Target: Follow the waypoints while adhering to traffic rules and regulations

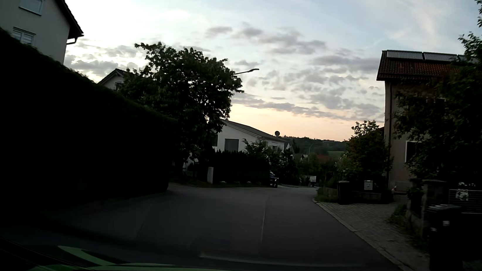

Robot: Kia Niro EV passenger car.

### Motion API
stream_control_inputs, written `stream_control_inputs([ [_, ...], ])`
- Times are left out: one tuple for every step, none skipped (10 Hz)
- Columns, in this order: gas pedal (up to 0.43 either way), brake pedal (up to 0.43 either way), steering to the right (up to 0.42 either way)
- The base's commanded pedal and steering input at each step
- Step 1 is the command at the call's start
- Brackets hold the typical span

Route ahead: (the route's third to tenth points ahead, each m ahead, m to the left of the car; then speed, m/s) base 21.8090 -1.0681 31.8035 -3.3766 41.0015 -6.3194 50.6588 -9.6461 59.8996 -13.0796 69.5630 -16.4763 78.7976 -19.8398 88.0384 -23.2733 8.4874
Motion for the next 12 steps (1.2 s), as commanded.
stream_control_inputs([
  [0.0, 0.0, 0.014],
  [0.0, 0.0, 0.016],
  [0.0, 0.024, 0.02],
  [0.0, 0.085, 0.022],
  [0.0, 0.122, 0.021],
  [0.0, 0.134, 0.022],
  [0.0, 0.14, 0.023],
  [0.0, 0.14, 0.025],
  [0.0, 0.134, 0.026],
  [0.0, 0.091, 0.029],
  [0.0, 0.0, 0.033],
  [0.0, 0.0, 0.036],
])
